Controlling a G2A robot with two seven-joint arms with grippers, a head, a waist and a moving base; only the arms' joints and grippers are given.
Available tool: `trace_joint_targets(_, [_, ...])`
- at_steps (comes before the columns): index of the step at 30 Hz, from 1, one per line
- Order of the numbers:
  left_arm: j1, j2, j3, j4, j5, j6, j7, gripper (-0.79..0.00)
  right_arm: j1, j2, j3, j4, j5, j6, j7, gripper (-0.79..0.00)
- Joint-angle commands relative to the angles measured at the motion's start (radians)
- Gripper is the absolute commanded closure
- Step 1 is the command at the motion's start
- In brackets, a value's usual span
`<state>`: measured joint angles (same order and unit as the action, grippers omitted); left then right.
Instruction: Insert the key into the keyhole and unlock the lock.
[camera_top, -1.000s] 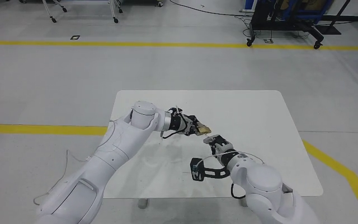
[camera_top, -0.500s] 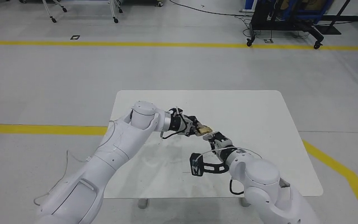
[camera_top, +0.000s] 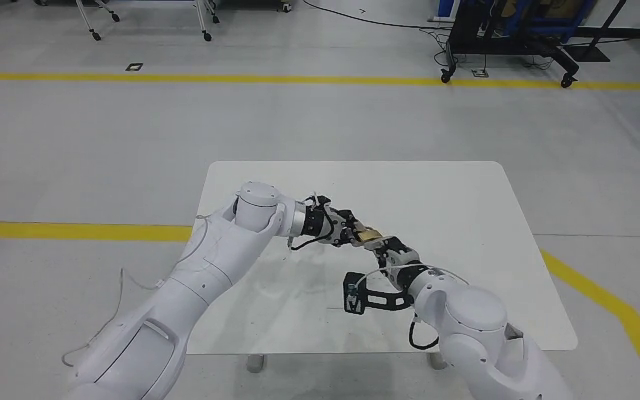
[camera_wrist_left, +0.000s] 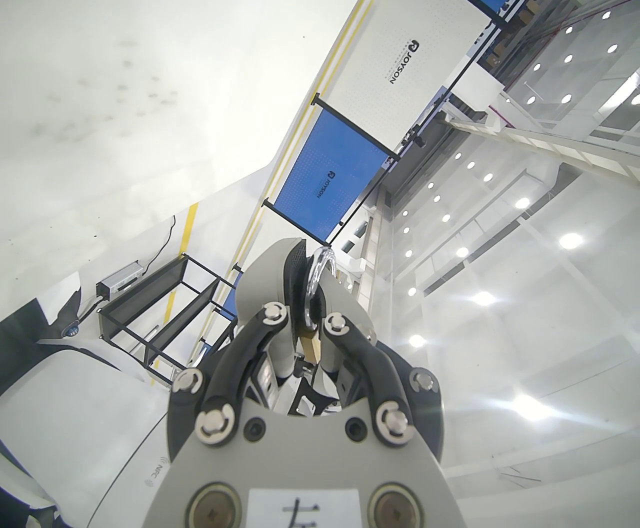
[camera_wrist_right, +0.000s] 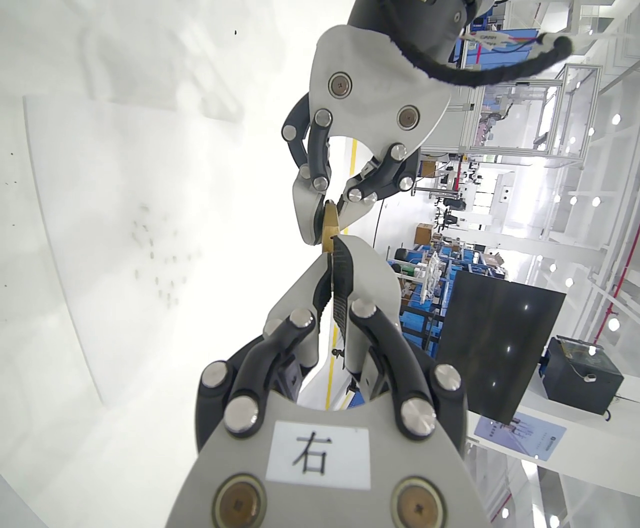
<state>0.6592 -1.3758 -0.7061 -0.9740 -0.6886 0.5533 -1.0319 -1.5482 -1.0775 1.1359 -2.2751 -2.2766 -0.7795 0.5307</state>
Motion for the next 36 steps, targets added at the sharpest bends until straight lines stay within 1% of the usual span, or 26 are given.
trace_joint_targets(1, [0.000, -0.001, 0.001, 0.002, 0.000, -0.002, -0.003, 0.000, -0.002, 0.000, 0.001, 0.001, -0.001, 0.003, -0.005, 0.000])
trace_joint_targets(2, [0.000, -0.002, 0.001, 0.003, 0.001, -0.002, -0.005, 0.000, -0.003, 0.000, 0.003, 0.000, -0.004, 0.007, -0.005, 0.000])
trace_joint_targets(3, [-0.001, -0.002, 0.001, 0.004, 0.001, -0.003, -0.006, 0.000, -0.005, 0.000, 0.005, -0.002, -0.006, 0.007, -0.007, -0.040])
trace_joint_targets(4, [-0.001, -0.003, 0.001, 0.004, 0.003, -0.004, -0.006, 0.000, -0.007, 0.000, 0.007, -0.007, -0.008, 0.007, -0.009, -0.305])
trace_joint_targets(5, [-0.001, -0.003, 0.000, 0.005, 0.004, -0.005, -0.007, 0.000, -0.011, 0.000, 0.010, -0.012, -0.009, 0.008, -0.010, -0.372])
trace_joint_targets(6, [-0.001, -0.003, -0.001, 0.006, 0.003, -0.007, -0.007, 0.000, -0.015, 0.001, 0.014, -0.018, -0.011, 0.007, -0.011, -0.650])
trace_joint_targets(7, [0.000, -0.003, -0.003, 0.006, 0.003, -0.008, -0.008, 0.000, -0.020, 0.001, 0.017, -0.025, -0.014, 0.006, -0.012, -0.785])
trace_joint_targets(10, [0.001, -0.002, -0.007, 0.007, 0.003, -0.008, -0.010, 0.000, -0.035, 0.003, 0.024, -0.041, -0.025, 0.004, -0.023, -0.785])
trace_joint_targets(11, [0.001, -0.002, -0.009, 0.007, 0.002, -0.009, -0.010, 0.000, -0.040, 0.004, 0.028, -0.046, -0.028, 0.005, -0.027, -0.748])
trace_joint_targets(13, [0.002, -0.002, -0.011, 0.006, 0.003, -0.009, -0.010, 0.000, -0.050, 0.006, 0.034, -0.059, -0.029, 0.009, -0.048, -0.606])
trace_joint_targets(16, [0.004, -0.002, -0.015, 0.005, 0.002, -0.011, -0.007, 0.000, -0.072, 0.010, 0.055, -0.075, -0.032, 0.019, -0.086, -0.496])
trace_joint_targets(17, [0.005, -0.002, -0.017, 0.004, 0.001, -0.011, -0.007, 0.000, -0.077, 0.011, 0.065, -0.075, -0.031, 0.024, -0.103, -0.391])
trace_joint_targets(20, [0.009, -0.001, -0.024, 0.001, 0.002, -0.016, 0.001, 0.000, -0.094, 0.016, 0.098, -0.075, -0.014, 0.035, -0.164, -0.363])
trace_joint_targets(22, [0.012, 0.000, -0.027, -0.004, 0.004, -0.018, 0.005, 0.000, -0.107, 0.019, 0.127, -0.075, 0.014, 0.050, -0.209, -0.363])
trace_joint_targets(23, [0.013, 0.000, -0.028, -0.006, 0.005, -0.018, 0.005, 0.000, -0.113, 0.020, 0.143, -0.074, 0.034, 0.067, -0.243, -0.379])
trace_joint_targets(24, [0.014, 0.001, -0.029, -0.008, 0.006, -0.018, 0.006, 0.000, -0.120, 0.021, 0.159, -0.069, 0.053, 0.082, -0.285, -0.677])
trace_joint_targets(25, [0.015, 0.001, -0.031, -0.010, 0.007, -0.018, 0.005, 0.000, -0.127, 0.024, 0.175, -0.062, 0.067, 0.091, -0.331, -0.785])
trace_joint_targets(28, [0.016, 0.001, -0.030, -0.006, -0.001, 0.005, -0.018, 0.000, -0.129, 0.025, 0.182, -0.059, 0.070, 0.094, -0.343, -0.785])
trace_joint_targets(36, [0.016, 0.001, -0.030, -0.005, -0.004, 0.007, -0.021, 0.000, -0.129, 0.025, 0.182, -0.059, 0.070, 0.094, -0.343, -0.785])
